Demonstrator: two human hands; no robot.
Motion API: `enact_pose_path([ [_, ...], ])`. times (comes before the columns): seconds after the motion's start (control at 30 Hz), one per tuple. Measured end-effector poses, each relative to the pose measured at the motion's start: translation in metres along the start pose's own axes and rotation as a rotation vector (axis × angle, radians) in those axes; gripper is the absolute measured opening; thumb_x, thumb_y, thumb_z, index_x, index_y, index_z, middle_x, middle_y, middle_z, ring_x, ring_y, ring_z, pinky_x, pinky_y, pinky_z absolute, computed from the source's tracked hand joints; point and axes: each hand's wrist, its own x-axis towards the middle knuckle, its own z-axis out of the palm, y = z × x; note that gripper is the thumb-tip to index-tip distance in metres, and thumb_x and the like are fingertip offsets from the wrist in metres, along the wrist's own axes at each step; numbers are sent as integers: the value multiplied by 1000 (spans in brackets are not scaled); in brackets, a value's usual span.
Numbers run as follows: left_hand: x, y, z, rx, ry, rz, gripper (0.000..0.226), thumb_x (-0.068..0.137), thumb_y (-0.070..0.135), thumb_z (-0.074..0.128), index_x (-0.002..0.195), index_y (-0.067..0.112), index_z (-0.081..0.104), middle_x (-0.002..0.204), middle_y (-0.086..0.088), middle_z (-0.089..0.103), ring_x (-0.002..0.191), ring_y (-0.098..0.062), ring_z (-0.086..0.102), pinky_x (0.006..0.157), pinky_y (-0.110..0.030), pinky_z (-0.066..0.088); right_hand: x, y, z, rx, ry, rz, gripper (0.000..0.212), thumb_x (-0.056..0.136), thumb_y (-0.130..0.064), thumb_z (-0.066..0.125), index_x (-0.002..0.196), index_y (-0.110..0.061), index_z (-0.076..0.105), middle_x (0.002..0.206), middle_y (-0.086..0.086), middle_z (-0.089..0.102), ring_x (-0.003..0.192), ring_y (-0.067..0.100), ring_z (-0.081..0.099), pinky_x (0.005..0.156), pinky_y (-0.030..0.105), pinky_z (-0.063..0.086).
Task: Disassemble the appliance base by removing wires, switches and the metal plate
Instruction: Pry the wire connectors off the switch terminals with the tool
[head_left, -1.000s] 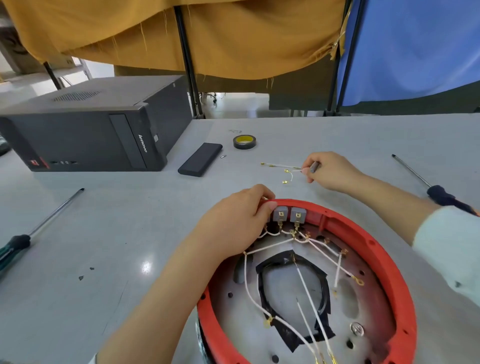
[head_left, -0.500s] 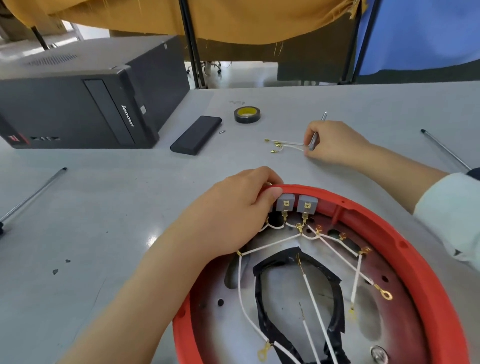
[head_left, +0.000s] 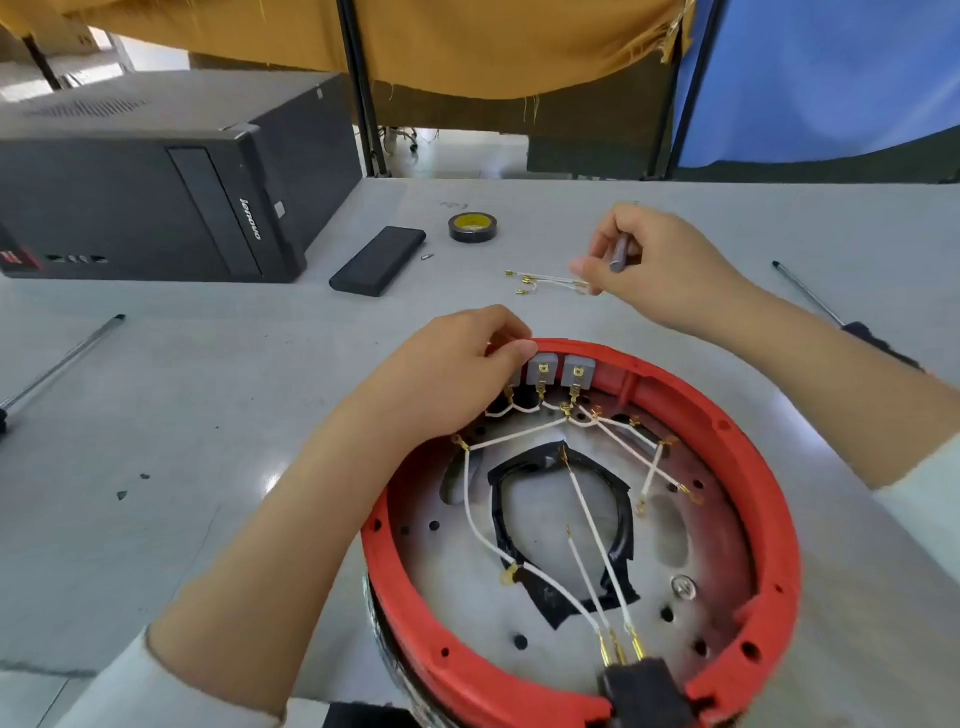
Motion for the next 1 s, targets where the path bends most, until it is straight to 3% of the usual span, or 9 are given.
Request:
enact_pose_path([
  [0.1,0,0,-1,6,57,-38,34,92,50,49,116,27,57,108,12,60,89,-8,55,71,-21,40,-33,-33,-6,168,-58,-79,18,91,-41,55,84,-24,53,71,-4,65,56,-1,56,54,8,39],
  [0.2,3,3,-4,-60,69,-84,36,95,51,43,107,22,60,95,6,61,84,-10,56,68,-23,39,-59,-52,4,419,-172,-81,29,95,-46,42,89,-20,54,66,5,66,48,10,49,51,18,41],
  [0.37,-3,1,-24,-252,-44,-166,37,98,48,37,112,24,63,111,5,62,98,-9,53,80,-23,34,-78,-53,16,529,-79,-40,50,88,-57,34,94,-19,67,57,6,60,46,1,50,53,11,38],
  [0.5,-12,-7,-27,-150,-126,-215,43,96,56,33,116,31,63,114,9,58,105,-12,52,94,-29,36,-78,-53,12,497,-79,-25,54,90,-58,39,74,-19,73,48,0,54,47,6,51,55,11,39],
  [0.6,-14,-9,-12,-126,-81,-183,39,98,54,28,103,27,57,94,9,56,76,-3,48,68,-16,35,-71,-60,9,338,-149,-69,48,95,-48,45,66,-21,70,38,-3,48,39,8,45,52,9,39],
  [0.67,-11,-10,-7,-102,-67,-158,43,99,52,28,99,19,56,95,2,57,76,-9,48,60,-11,28,-61,-65,8,289,-185,-80,38,96,-43,46,71,-20,62,38,-4,48,38,9,44,48,15,40],
  [0.8,1,-8,-10,-56,-97,-111,53,99,50,28,106,10,61,97,-3,56,84,-16,48,65,-17,33,-43,-67,16,242,-124,-65,34,88,-37,63,66,-18,45,39,-4,49,36,4,43,43,12,35],
  [0.87,7,-9,-9,-44,-110,-100,48,99,51,27,102,17,60,97,-2,54,85,-15,48,70,-25,36,-40,-60,22,256,-10,-46,39,83,-29,70,59,-17,42,44,-4,46,40,5,42,47,19,36],
  [1.0,17,-11,-10,-69,-120,-107,56,97,54,31,113,11,64,102,-4,63,92,-21,56,81,-29,40,-41,-48,32,287,121,-54,41,82,-17,68,54,-17,39,49,-2,40,43,5,39,47,13,31],
])
